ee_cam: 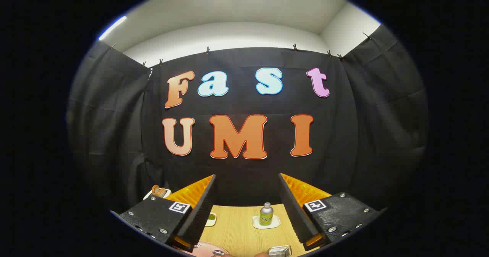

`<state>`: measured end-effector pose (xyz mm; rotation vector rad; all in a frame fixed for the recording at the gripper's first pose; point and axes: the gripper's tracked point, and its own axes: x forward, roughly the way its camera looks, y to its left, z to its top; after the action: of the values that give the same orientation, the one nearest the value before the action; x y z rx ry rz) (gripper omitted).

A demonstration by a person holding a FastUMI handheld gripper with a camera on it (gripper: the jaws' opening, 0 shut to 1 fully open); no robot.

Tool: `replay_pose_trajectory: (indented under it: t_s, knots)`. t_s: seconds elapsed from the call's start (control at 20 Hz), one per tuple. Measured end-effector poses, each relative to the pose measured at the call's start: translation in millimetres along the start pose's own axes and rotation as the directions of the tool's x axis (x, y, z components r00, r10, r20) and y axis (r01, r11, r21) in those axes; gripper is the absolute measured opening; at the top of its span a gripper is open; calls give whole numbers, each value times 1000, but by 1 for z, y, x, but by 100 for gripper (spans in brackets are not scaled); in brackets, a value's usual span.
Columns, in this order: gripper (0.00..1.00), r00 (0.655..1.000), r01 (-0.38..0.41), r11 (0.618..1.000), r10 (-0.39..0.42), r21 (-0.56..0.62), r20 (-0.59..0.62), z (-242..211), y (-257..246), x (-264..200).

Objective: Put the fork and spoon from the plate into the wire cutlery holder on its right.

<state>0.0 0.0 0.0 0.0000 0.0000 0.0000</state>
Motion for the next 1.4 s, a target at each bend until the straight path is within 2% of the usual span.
replay_pose_trajectory:
  t_s: [0.8, 1.0, 1.2, 1.3, 1.4]
  knots:
    - [93, 1000, -16, 1000, 16, -6, -17, -9, 9, 8]
    - [93, 995, -30, 1000, 31, 5, -94, -39, 19, 7]
    - [93, 976, -49, 999, 53, 21, -213, -82, 31, 4]
    - [93, 960, -52, 998, 56, 23, -274, -109, 36, 3]
    - [93, 927, -69, 997, 76, 31, -367, -144, 46, -1]
